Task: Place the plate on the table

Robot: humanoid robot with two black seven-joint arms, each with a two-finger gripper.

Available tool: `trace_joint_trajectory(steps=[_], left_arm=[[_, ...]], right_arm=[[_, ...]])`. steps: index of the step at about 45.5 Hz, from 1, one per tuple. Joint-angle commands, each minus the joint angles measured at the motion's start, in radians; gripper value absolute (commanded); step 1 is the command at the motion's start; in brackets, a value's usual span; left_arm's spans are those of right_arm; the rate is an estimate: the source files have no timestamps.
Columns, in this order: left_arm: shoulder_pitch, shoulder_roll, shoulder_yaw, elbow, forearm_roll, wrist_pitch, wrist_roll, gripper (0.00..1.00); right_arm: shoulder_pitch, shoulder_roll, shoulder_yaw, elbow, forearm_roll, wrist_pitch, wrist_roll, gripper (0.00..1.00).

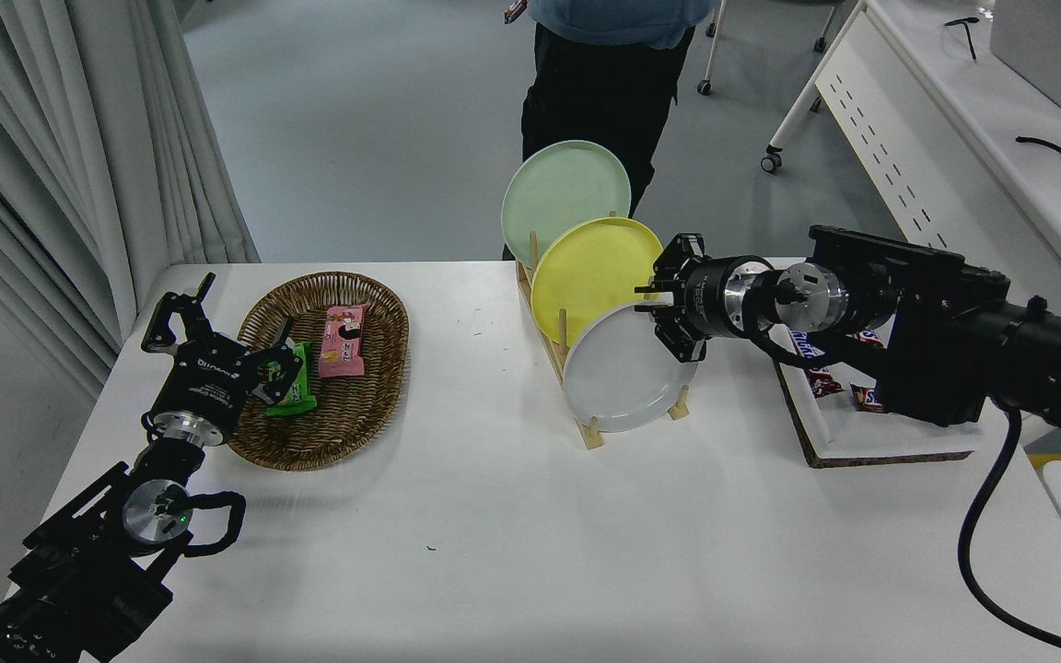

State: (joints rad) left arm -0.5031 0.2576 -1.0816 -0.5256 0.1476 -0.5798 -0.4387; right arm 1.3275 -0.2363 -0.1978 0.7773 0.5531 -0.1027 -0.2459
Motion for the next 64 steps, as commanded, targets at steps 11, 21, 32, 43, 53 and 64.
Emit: trace_joint_trajectory(steps=[11, 21, 32, 43, 53, 64], left_arm=[[0.000, 0.000, 0.000, 0.000, 0.000, 0.000, 0.000, 1.00], [0.000, 0.000, 0.000, -0.001, 0.000, 0.000, 0.000, 1.00], [0.000, 0.000, -0.001, 0.001, 0.001, 0.000, 0.000, 1.00], [0.000, 0.000, 0.000, 0.001, 0.001, 0.000, 0.000, 1.00], [0.000, 0.000, 0.000, 0.001, 0.000, 0.000, 0.000, 1.00], [0.000, 0.000, -0.001, 0.001, 0.000, 0.000, 0.000, 1.00]], right_arm=[[-0.007, 0.008, 0.000, -0.006, 0.001, 0.000, -0.013, 0.09], [-0.005, 0.006, 0.014, -0.006, -0.001, 0.000, -0.024, 0.07], [0.004, -0.008, 0.024, 0.000, -0.004, 0.004, -0.053, 0.05], [0.045, -0.075, 0.101, 0.014, -0.005, 0.015, -0.121, 0.00], [0.104, -0.107, 0.155, 0.037, -0.002, 0.017, -0.170, 0.00], [0.183, -0.135, 0.176, 0.079, 0.017, 0.003, -0.197, 0.00]])
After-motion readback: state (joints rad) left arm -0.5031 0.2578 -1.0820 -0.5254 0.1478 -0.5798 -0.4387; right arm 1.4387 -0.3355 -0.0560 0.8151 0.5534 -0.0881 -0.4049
